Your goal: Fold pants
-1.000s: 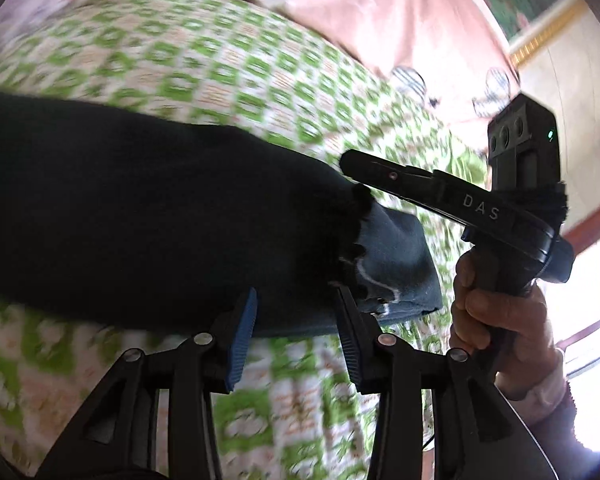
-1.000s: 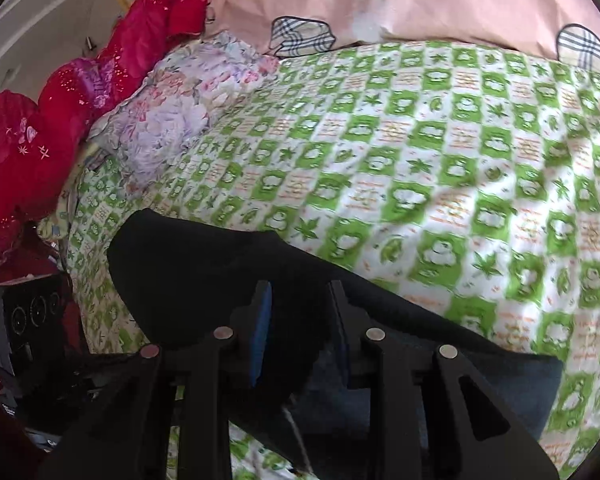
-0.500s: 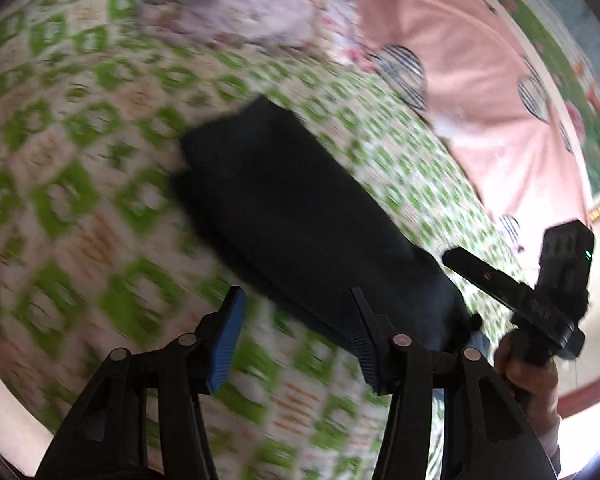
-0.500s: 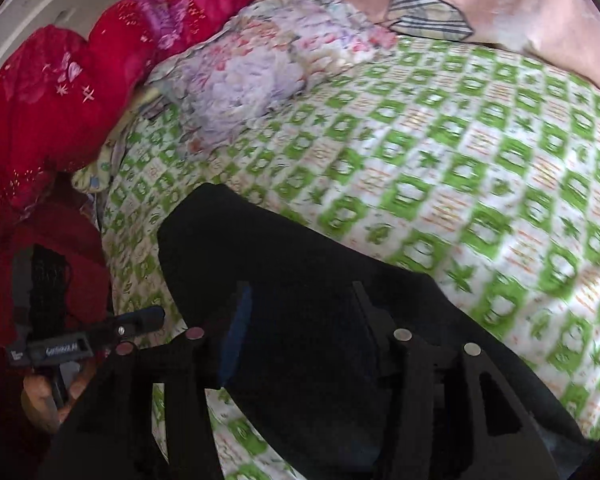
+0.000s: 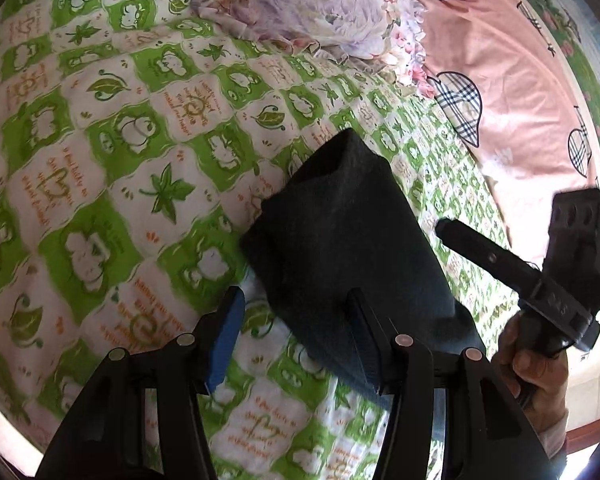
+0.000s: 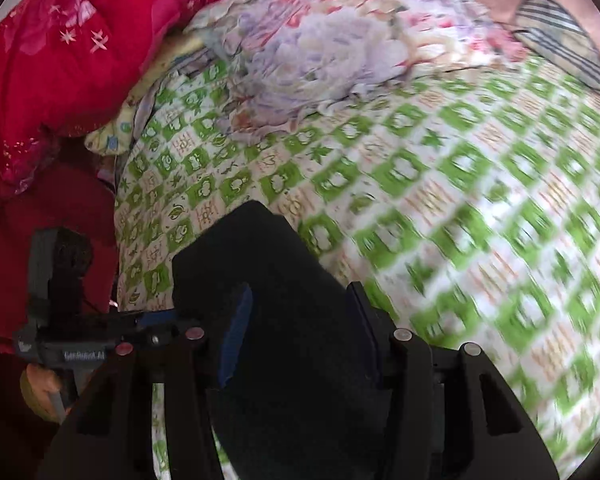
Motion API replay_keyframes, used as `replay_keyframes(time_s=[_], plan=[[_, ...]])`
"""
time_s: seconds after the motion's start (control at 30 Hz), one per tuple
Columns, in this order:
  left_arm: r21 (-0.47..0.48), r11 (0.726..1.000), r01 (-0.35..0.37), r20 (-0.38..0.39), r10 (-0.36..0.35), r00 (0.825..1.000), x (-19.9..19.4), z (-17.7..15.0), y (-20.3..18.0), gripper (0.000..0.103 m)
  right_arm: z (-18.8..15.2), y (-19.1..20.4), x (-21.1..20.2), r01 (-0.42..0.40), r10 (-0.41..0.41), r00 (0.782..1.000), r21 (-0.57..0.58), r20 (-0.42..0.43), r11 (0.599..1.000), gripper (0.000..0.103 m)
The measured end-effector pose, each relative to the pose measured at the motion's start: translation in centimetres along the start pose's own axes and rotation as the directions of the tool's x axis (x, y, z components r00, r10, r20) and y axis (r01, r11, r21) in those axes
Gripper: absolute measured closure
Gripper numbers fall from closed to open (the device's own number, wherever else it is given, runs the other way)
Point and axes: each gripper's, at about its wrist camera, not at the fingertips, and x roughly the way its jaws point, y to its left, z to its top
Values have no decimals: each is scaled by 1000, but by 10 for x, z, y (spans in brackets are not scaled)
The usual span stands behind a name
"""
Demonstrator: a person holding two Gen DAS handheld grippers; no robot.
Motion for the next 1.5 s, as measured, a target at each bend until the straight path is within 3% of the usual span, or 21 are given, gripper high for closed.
replay_keyframes(time_s=[0.27, 0.4, 0.43, 0.57, 0.6, 0.67, 0.77, 1.0, 1.2, 1.37, 1.5], plan=[[-21, 999, 41, 20, -41, 999, 8, 5, 7, 51, 23, 0, 56, -87, 76, 986, -67, -149, 994, 53], [-12, 999, 47, 25, -46, 999, 6, 4, 11, 55, 23, -11, 62, -169, 159, 967, -35, -196, 985, 76], [-8, 999, 49, 28, -48, 998, 7, 4, 11, 57, 22, -16, 57, -200, 194, 963, -14, -185, 980, 81], [8, 999, 45, 43, -46, 998, 6, 3, 10, 57, 17, -20, 43, -260, 259, 956, 16, -134, 966, 83], [12, 999, 41, 45, -42, 998, 7, 3, 8, 58, 16, -18, 41, -263, 263, 957, 15, -125, 965, 83], [26, 999, 45, 40, -46, 998, 9, 5, 3, 72, 15, -17, 37, -266, 266, 958, 16, -110, 964, 83], [24, 996, 90, 34, -90, 995, 6, 8, -1, 80, 14, -17, 27, -257, 258, 963, 27, -80, 966, 84], [142, 971, 190, 84, -203, 976, -33, 7, -39, 81, 8, -9, -28, -232, 231, 970, 8, 74, 973, 84], [296, 918, 265, 75, -299, 951, -62, -7, -97, 81, -13, -2, -86, -199, 193, 954, 1, 231, 980, 84], [416, 854, 313, 51, -366, 929, -80, -31, -142, 81, -44, -9, -137, -200, 176, 917, 30, 359, 979, 84], [462, 815, 351, -1, -396, 918, -79, -49, -170, 81, -71, -22, -164, -193, 153, 897, 56, 415, 980, 84]])
